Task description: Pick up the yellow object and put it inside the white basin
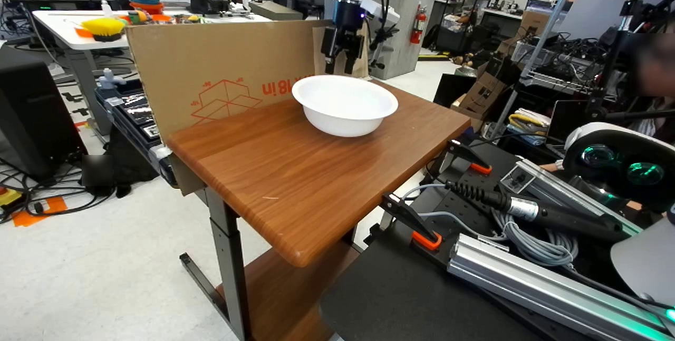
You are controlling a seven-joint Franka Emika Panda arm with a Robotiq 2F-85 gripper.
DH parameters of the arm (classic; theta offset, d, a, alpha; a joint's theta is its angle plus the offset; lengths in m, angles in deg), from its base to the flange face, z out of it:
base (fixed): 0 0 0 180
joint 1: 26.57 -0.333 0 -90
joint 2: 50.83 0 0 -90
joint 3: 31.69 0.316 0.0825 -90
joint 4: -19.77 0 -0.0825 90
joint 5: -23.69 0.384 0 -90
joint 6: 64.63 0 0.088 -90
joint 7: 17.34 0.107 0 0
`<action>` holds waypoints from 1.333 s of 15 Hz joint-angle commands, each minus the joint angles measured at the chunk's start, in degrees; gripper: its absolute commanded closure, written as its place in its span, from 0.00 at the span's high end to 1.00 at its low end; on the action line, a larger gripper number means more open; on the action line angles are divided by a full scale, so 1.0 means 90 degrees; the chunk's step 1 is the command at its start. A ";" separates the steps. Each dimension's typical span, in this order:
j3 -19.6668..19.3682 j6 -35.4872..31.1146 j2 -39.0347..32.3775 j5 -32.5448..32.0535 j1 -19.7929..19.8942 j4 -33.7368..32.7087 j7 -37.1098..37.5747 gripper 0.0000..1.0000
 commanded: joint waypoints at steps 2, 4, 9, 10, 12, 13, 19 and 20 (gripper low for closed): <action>0.0067 0.0479 -0.0338 -0.0278 -0.0183 -0.0586 0.0330 1.00; 0.0063 0.0575 -0.0349 -0.0287 -0.0243 -0.0572 0.0411 1.00; -0.0001 0.0628 -0.0218 -0.0361 -0.0234 -0.0327 0.0585 1.00; -0.0027 0.0590 -0.0163 -0.0387 -0.0215 -0.0221 0.0610 1.00; -0.0070 0.0529 -0.0108 -0.0411 -0.0177 -0.0065 0.0658 1.00; -0.0089 0.0506 -0.0100 -0.0411 -0.0158 -0.0006 0.0666 1.00; -0.0124 0.0409 -0.0081 -0.0457 -0.0155 0.0172 0.0678 0.51; -0.0126 0.0398 -0.0078 -0.0465 -0.0159 0.0173 0.0678 0.42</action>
